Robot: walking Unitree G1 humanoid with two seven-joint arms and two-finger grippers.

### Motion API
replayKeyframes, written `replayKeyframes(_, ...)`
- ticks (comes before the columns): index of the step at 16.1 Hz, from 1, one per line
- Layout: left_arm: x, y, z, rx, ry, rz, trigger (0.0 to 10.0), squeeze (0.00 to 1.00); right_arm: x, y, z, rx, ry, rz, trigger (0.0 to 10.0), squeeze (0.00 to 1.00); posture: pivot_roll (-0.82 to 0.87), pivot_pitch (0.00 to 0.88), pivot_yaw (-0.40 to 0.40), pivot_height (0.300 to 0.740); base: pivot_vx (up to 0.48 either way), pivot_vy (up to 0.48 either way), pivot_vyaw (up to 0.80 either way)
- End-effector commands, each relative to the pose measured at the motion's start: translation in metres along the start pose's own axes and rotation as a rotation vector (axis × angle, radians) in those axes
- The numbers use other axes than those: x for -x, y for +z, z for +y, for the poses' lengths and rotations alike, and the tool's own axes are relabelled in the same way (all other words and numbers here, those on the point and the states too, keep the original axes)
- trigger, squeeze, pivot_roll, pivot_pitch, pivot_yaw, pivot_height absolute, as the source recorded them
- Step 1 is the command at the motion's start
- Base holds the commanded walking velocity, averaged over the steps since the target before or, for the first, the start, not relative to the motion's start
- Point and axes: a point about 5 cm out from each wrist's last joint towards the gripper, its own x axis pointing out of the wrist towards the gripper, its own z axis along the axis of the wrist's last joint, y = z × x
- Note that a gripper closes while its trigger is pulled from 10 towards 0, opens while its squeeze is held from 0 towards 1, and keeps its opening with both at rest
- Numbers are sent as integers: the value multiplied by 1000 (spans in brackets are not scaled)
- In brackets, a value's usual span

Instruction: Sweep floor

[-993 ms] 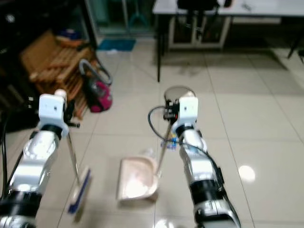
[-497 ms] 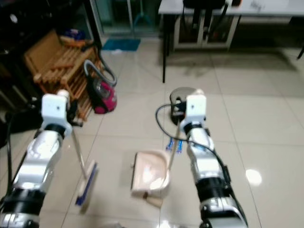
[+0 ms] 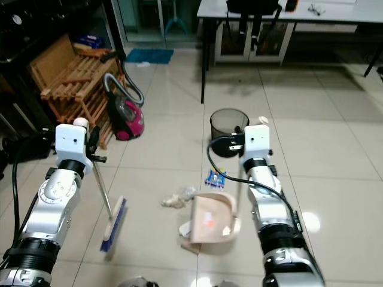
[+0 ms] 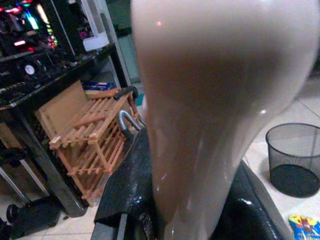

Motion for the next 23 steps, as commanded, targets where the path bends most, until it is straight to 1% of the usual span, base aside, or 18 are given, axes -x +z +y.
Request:
replayKeyframes(1, -4, 4, -1, -22, -9, -33, 10000, 0, -7, 16, -11, 65, -33, -66, 10000, 0, -36, 172, 71, 740, 0, 0, 0)
replayKeyframes(3, -4, 1, -6, -11, -33, -44, 10000, 0, -9, 19, -15, 94, -46, -85, 10000, 0, -27, 213, 70, 740, 0, 0, 0)
replayKeyframes(5, -3, -1, -9, 30, -43, -53, 10000, 0, -12, 15, -13, 118, -32, -67, 10000, 0, -30, 247, 81, 740, 0, 0, 0)
replayKeyframes(6, -4, -2, -14, 55, -60, -61, 10000, 0, -14, 12, -5, 140, -2, -57, 10000, 0, -32, 254, 76, 740, 0, 0, 0)
replayKeyframes(9, -7, -3, -24, 49, -84, -90, 10000, 0, -11, 1, 14, 158, 31, -25, 10000, 0, -2, 279, 87, 740, 0, 0, 0)
replayKeyframes(11, -8, -1, -31, 47, -113, -107, 10000, 0, -7, -5, 26, 178, 30, -20, 10000, 0, 1, 278, 100, 740, 0, 0, 0)
replayKeyframes(13, -10, -3, -41, 49, -149, -101, 10000, 0, -4, -7, 39, 176, 21, -28, 10000, 0, -1, 278, 111, 740, 0, 0, 0)
replayKeyframes(14, -11, -3, -46, 56, -166, -102, 10000, 0, -2, -8, 46, 163, 22, -30, 10000, 0, 0, 277, 115, 740, 0, 0, 0)
replayKeyframes(15, -13, -4, -53, 64, -179, -98, 10000, 0, 0, -12, 53, 83, 0, -8, 10000, 0, 2, 275, 119, 740, 0, 0, 0)
replayKeyframes(16, -13, -4, -55, 71, -180, -94, 10000, 0, 1, -13, 55, 53, -11, 2, 10000, 0, 2, 273, 122, 740, 0, 0, 0)
replayKeyframes(18, -16, -5, -61, 120, -164, -72, 10000, 0, 4, -16, 61, -28, -33, 25, 10000, 0, 1, 272, 127, 740, 0, 0, 0)
replayKeyframes(19, -17, -5, -63, 160, -151, -64, 10000, 0, 5, -16, 63, -72, -48, 29, 10000, 0, -1, 271, 128, 740, 0, 0, 0)
replayKeyframes(20, -17, -5, -64, 180, -144, -59, 10000, 0, 5, -15, 64, -89, -50, 29, 10000, 0, -3, 269, 127, 740, 0, 0, 0)
replayKeyframes(21, -19, -4, -67, 226, -132, -50, 10000, 0, 5, -13, 65, -99, -47, 22, 10000, 0, -10, 268, 126, 740, 0, 0, 0)
replayKeyframes(22, -20, -4, -68, 241, -128, -46, 10000, 0, 5, -13, 65, -99, -48, 21, 10000, 0, -11, 267, 126, 740, 0, 0, 0)
replayKeyframes(23, -22, -3, -70, 301, -113, -31, 10000, 0, 5, -13, 63, -97, -60, 28, 10000, 0, -12, 264, 123, 740, 0, 0, 0)
